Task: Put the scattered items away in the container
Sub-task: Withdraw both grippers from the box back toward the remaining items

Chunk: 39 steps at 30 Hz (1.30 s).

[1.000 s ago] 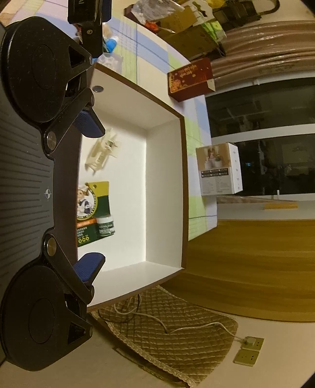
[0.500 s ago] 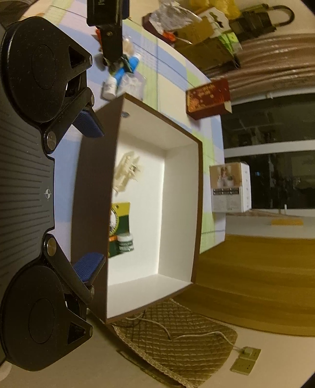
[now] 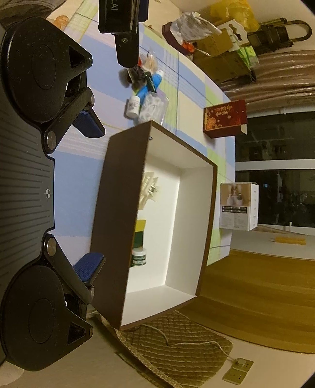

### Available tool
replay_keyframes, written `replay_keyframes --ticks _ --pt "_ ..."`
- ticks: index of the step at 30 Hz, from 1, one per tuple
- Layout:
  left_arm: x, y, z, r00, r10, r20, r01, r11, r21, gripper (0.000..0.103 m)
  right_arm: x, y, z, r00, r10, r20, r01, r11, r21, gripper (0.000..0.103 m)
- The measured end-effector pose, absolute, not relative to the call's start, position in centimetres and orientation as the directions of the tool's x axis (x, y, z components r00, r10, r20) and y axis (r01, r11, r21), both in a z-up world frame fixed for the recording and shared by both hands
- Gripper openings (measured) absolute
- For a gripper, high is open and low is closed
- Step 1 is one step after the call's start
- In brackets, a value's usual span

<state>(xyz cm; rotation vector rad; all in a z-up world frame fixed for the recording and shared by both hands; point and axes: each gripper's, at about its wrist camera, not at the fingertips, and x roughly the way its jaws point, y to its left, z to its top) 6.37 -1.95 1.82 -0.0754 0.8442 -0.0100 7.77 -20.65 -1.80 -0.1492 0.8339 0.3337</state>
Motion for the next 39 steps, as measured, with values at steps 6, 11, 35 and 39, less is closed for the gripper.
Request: replay_keyframes --ticks 6,11,35,39 --pt "5.1 -1.7 1.8 0.665 -0.024 -0.746 -0.027 0.998 -0.056 0.1 6.7 -20.2 -1.8 0.605 0.239 -0.759 -0.356 0.934 0.011 0.103" --pt "4.1 -1.1 1.6 0.662 -0.009 -0.749 -0.038 0.998 -0.045 0.1 5.9 -19.7 -1.7 0.596 0.257 -0.761 -0.374 0.927 0.02 0.103" --pt "2.1 1.6 1.0 0.657 0.051 -0.752 -0.097 0.995 -0.017 0.1 5.4 -16.9 -2.4 0.547 0.362 -0.755 -0.464 0.882 0.087 0.103" --pt "2.1 2.4 0.4 0.649 0.062 -0.759 -0.11 0.994 -0.014 0.1 5.6 -16.4 -2.8 0.538 0.383 -0.751 -0.478 0.872 0.102 0.103"
